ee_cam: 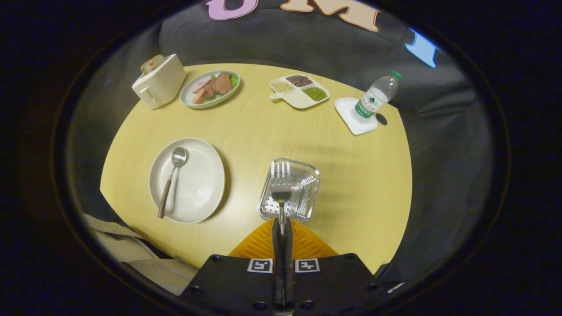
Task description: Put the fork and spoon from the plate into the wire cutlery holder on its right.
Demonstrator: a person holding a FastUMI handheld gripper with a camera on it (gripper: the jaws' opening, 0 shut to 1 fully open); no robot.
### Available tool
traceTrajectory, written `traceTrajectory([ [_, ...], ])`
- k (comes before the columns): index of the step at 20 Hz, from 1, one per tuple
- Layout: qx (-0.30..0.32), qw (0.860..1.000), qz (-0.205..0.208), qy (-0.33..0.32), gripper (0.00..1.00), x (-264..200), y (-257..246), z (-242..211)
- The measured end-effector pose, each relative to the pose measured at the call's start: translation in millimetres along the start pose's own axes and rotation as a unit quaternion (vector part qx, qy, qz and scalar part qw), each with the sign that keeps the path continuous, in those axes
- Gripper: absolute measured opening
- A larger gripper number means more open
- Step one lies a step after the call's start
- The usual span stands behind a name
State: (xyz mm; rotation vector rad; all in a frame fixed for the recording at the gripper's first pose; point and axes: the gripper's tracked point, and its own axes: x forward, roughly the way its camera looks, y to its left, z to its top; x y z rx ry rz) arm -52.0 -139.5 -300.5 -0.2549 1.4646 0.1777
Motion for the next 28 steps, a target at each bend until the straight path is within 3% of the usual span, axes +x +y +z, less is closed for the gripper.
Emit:
traceTrajectory([
  [8, 0.025, 0.996, 0.032, 0.078, 0.05, 18.2, -11.4, -15.9],
  [16, 0.05, 0.995, 0.032, 0.076, 0.19, 24.1, -18.6, -8.2],
  [19, 0.068, 0.995, 0.045, 0.051, 0.48, 23.5, -11.7, -0.8],
  [24, 0.072, 0.996, 0.022, -0.052, 0.97, 16.3, -5.7, 25.6],
  [28, 0.043, 0.984, -0.006, -0.17, 0.97, 5.9, 16.0, 53.6],
])
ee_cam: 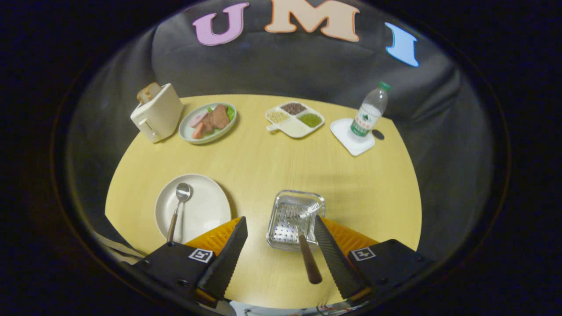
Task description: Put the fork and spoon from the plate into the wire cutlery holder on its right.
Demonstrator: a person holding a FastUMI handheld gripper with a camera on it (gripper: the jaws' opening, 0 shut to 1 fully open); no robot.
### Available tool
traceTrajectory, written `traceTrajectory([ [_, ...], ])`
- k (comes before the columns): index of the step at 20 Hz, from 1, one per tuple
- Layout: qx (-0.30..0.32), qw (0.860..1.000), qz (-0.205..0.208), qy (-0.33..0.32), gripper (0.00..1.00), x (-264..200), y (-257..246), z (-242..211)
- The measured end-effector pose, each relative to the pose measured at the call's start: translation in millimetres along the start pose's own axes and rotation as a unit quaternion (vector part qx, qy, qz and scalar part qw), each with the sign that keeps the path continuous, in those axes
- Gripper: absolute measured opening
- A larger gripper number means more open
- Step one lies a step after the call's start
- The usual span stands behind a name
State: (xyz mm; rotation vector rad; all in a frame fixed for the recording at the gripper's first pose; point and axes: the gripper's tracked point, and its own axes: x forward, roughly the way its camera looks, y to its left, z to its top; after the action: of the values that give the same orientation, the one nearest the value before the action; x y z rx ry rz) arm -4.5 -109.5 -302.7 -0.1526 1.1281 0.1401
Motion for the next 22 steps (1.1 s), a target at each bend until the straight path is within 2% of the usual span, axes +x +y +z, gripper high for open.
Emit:
traceTrajectory([
  [3, -0.023, 0.997, -0.024, -0.072, 0.98, -5.5, 19.4, 11.9],
  [7, -0.019, 0.992, -0.019, -0.124, 0.99, -12.3, 52.5, 21.4],
  [9, -0.007, 0.99, -0.002, -0.139, 0.99, -12.2, 73.9, 22.1],
  [14, -0.002, 0.988, 0.022, -0.153, 0.99, -4.6, 114.9, 15.1],
  [22, -0.014, 0.991, 0.056, -0.119, 0.99, 24.6, 181.2, -17.4],
])
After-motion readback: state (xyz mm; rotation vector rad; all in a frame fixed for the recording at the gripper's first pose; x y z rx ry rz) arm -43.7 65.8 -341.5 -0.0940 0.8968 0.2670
